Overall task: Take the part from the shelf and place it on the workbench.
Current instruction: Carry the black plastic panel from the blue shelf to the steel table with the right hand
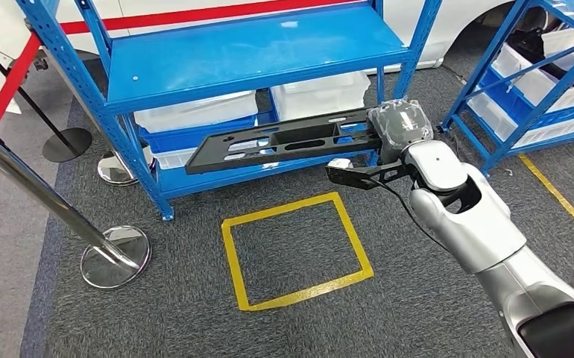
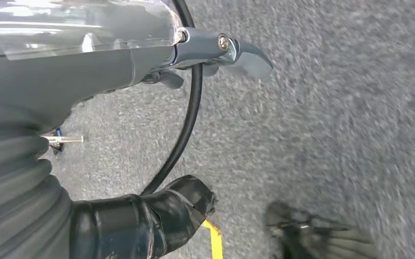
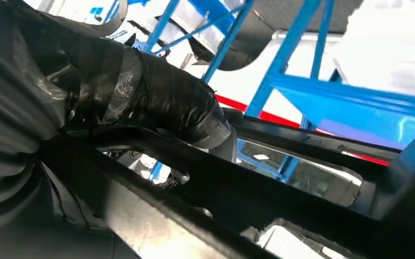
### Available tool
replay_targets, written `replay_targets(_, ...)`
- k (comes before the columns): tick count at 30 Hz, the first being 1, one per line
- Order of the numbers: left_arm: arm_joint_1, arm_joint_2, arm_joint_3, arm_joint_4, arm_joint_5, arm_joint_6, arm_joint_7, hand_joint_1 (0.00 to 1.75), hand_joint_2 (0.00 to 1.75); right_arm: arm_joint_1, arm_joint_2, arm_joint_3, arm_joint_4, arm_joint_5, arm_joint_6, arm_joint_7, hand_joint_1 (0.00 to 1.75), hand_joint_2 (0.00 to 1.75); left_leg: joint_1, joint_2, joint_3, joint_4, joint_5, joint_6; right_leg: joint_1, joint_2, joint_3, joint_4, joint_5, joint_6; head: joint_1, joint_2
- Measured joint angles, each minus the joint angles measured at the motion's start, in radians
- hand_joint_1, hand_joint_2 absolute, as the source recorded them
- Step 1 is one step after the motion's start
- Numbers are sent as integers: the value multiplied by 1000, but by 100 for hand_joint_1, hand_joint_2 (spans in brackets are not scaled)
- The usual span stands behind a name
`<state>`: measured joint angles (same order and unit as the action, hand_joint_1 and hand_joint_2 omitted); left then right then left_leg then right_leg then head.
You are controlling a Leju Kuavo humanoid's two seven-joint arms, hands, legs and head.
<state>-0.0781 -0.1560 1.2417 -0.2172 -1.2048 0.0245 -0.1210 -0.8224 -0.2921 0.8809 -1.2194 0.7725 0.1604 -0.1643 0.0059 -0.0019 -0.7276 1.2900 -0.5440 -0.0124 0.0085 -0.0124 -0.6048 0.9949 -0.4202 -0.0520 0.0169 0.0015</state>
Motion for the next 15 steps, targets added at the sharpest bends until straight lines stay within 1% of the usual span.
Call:
replay_targets(1,0,1,0,0,0,1,0,0,175,1,0,0,0,0,0,0,175,175,2,0,17,-4,25,-2,-2,0,-14,5,7,3,0,0)
replay_targets(2,0,3,0,0,0,3,-1,0,175,2,0,0,0,0,1,0,175,175,3,0,50,-41,52,-3,-3,1,-28,11,14,7,0,0)
replay_targets(3,0,4,0,0,0,4,-2,0,175,1,0,0,0,1,1,0,175,175,3,0,97,-105,64,-1,-5,2,-40,19,19,11,0,0)
replay_targets(4,-1,6,0,0,0,5,-3,0,175,1,0,0,0,0,1,0,175,175,2,-1,146,-176,61,3,-5,2,-50,27,23,15,0,0)
replay_targets(5,-2,7,0,0,0,6,-4,0,175,1,0,0,0,0,2,0,175,175,0,-1,183,-232,50,8,-6,2,-57,34,27,21,0,0)
replay_targets(6,-2,7,0,0,0,7,-4,0,175,1,0,0,0,0,2,0,175,175,-2,-2,204,-267,37,14,-6,2,-61,38,30,26,1,0)
replay_targets(7,-2,8,0,0,0,7,-4,0,175,1,0,0,0,0,3,0,175,175,-4,-2,208,-281,34,21,-6,2,-62,39,35,33,1,0)
replay_targets(8,-2,7,0,0,0,8,-4,0,175,1,0,0,0,0,3,0,175,175,-3,-2,204,-283,39,29,-5,2,-62,37,41,40,1,0)
replay_targets(9,-2,7,0,0,0,9,-2,0,175,0,0,0,0,-1,4,0,175,175,-1,0,204,-288,47,37,-6,5,-64,39,41,46,1,0)
replay_targets(10,-3,6,1,0,0,10,-1,0,175,-1,0,0,0,-2,4,0,175,175,1,2,203,-293,55,46,-7,7,-71,51,30,52,2,0)
replay_targets(11,-3,6,1,0,0,11,2,0,175,-3,0,0,0,-3,5,0,175,175,3,4,200,-298,64,53,-9,9,-87,89,1,58,3,0)
replay_targets(12,-3,6,1,0,0,13,3,0,175,-3,0,1,0,-3,6,0,175,175,4,5,196,-299,71,57,-13,11,-111,146,-38,63,4,0)
replay_targets(13,-2,6,1,0,0,14,4,0,175,-3,0,1,1,-4,6,0,175,175,4,6,189,-298,75,59,-17,11,-137,216,-78,68,5,0)
replay_targets(14,-1,7,1,0,0,15,5,0,175,-1,0,1,2,-4,7,0,175,175,4,6,183,-296,79,59,-20,11,-160,280,-108,73,5,0)
replay_targets(15,-1,7,1,0,0,16,5,0,175,2,0,2,2,-4,8,0,175,175,4,6,178,-294,81,58,-23,11,-166,310,-116,76,5,0)
